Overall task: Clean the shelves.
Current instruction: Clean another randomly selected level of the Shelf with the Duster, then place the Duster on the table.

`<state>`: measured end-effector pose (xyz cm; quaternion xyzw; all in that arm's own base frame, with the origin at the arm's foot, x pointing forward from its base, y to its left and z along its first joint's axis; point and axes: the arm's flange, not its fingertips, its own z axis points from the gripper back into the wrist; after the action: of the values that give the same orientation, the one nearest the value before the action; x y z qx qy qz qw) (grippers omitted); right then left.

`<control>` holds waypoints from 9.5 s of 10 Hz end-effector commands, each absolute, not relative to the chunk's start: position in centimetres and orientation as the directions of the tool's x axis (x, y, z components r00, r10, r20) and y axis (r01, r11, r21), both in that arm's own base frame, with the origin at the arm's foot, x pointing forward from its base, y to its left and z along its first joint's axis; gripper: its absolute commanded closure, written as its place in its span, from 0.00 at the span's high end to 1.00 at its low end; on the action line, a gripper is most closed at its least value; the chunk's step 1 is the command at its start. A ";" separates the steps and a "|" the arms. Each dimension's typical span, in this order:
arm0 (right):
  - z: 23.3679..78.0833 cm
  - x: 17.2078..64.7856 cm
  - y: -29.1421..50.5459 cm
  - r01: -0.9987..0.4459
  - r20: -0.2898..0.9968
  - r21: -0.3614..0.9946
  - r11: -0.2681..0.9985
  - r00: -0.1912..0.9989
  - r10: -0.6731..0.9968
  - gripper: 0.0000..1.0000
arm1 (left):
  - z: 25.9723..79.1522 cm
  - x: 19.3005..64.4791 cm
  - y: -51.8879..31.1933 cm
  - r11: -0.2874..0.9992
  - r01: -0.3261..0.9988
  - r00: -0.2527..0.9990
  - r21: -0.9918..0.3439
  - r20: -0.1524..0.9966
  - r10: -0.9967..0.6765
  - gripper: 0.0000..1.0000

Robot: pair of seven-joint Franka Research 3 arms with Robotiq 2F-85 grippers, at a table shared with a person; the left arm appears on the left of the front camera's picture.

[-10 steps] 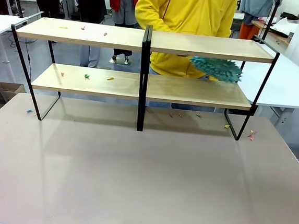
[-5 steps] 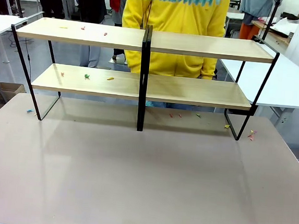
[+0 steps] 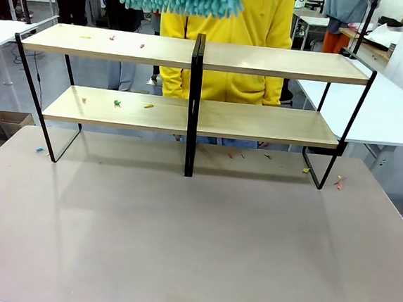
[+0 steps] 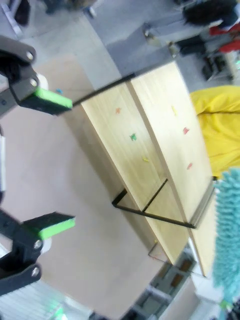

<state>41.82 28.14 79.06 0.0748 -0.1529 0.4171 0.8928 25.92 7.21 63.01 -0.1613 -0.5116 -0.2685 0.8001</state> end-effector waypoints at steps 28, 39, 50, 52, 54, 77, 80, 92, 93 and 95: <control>73.8 50.5 51.2 -0.498 0.112 0.237 0.834 0.867 0.486 0.12 | 63.1 26.0 7.2 0.803 0.596 0.326 0.016 0.909 -0.260 1.00; 76.0 48.5 35.1 -0.968 0.416 0.186 0.169 0.233 0.879 0.12 | 63.1 26.0 7.2 0.803 0.596 0.326 0.016 0.909 -0.260 1.00; 65.2 29.1 5.9 -0.704 0.304 0.203 0.680 0.706 0.640 0.12 | 63.1 26.0 7.2 0.803 0.596 0.326 0.016 0.909 -0.260 1.00; 90.3 42.1 10.3 -0.729 0.365 0.056 0.683 0.651 0.665 0.12 | 63.1 26.0 7.2 0.803 0.596 0.326 0.016 0.909 -0.260 1.00; 90.3 42.1 10.3 -0.729 0.365 0.056 0.683 0.651 0.665 0.12 | 63.1 26.0 7.2 0.803 0.596 0.326 0.016 0.909 -0.260 1.00; 82.4 31.5 -13.3 -0.735 0.495 0.487 0.472 0.678 0.544 0.12 | 63.1 26.0 7.2 0.803 0.596 0.326 0.016 0.909 -0.260 1.00; 82.4 31.5 -13.3 -0.735 0.495 0.487 0.472 0.678 0.544 0.12 | 63.1 26.0 7.2 0.803 0.596 0.326 0.016 0.909 -0.260 1.00; 61.2 33.3 -4.0 -0.666 0.238 0.712 0.222 0.527 0.816 0.12 | 52.3 27.2 5.6 0.650 0.548 0.722 -0.526 0.690 -0.050 1.00; 57.8 33.2 -3.1 -0.636 0.196 0.727 0.257 0.551 0.811 0.12 | 49.9 28.0 4.3 0.631 0.502 0.773 -0.592 0.634 -0.020 1.00; 50.0 33.0 -2.2 -0.634 0.138 0.706 0.315 0.560 0.817 0.12 | 45.4 30.0 0.8 0.559 0.488 0.823 -0.670 0.566 -0.040 1.00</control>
<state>34.24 -2.25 52.07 0.3983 0.1363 0.4466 0.7895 32.36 5.84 50.48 -0.4206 -0.2675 -0.1496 0.8539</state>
